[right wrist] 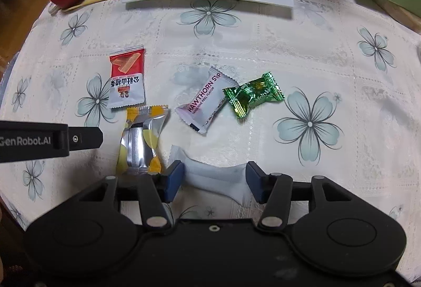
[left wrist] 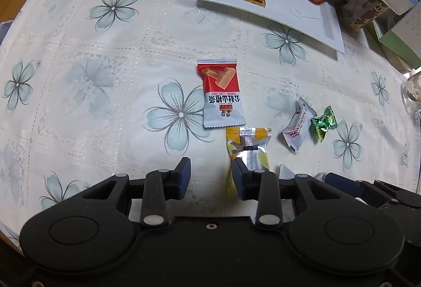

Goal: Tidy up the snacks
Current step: 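Lower the right tool onto the white plastic packet while the left tool approaches the silver-yellow packet, then close the right tool on the white plastic packet while the left tool grasps the silver-yellow packet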

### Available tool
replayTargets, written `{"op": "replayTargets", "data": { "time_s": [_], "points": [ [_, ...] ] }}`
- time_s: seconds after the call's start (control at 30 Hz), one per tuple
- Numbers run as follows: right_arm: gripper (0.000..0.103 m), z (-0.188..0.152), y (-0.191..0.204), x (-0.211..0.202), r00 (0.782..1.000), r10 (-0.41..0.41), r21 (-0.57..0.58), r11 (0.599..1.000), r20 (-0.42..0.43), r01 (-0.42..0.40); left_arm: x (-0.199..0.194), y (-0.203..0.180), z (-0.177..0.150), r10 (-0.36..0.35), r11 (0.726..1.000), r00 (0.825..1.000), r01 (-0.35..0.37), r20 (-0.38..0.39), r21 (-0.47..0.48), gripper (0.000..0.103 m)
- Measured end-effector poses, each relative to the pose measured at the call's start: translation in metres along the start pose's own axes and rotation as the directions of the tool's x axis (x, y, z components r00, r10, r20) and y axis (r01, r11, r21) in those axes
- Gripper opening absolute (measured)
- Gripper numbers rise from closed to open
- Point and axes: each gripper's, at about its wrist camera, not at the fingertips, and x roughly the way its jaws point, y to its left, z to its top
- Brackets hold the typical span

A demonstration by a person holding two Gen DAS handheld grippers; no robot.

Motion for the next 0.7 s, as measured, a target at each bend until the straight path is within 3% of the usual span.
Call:
{"op": "replayTargets", "data": {
  "time_s": [0.23,0.33,0.43,0.53,0.7],
  "points": [
    [0.062,-0.003,0.014,0.006,0.999,-0.043,-0.097,0.994,0.026,0.046,-0.002,0.003,0.001,-0.006,1.0,1.0,0.006,-0.002,-0.004,0.044],
    [0.062,-0.003,0.013,0.007,0.999,-0.038,-0.109,0.993,-0.003,0.037,-0.003,0.004,0.002,-0.003,1.0,1.0,0.003,0.002,-0.008,0.044],
    [0.063,-0.003,-0.002,0.009,0.993,0.025,-0.002,1.0,-0.112,-0.025,-0.002,0.003,0.002,0.002,1.0,1.0,-0.002,0.001,-0.01,0.044],
    [0.047,-0.009,-0.018,0.017,0.971,0.108,0.1,0.991,-0.216,-0.088,0.001,-0.001,0.001,0.004,1.0,1.0,-0.004,-0.005,0.0,0.044],
    [0.049,-0.017,-0.02,0.008,0.984,0.07,0.095,0.994,-0.161,-0.055,0.007,-0.015,-0.003,0.009,0.999,1.0,-0.009,-0.011,0.041,0.044]
  ]
}}
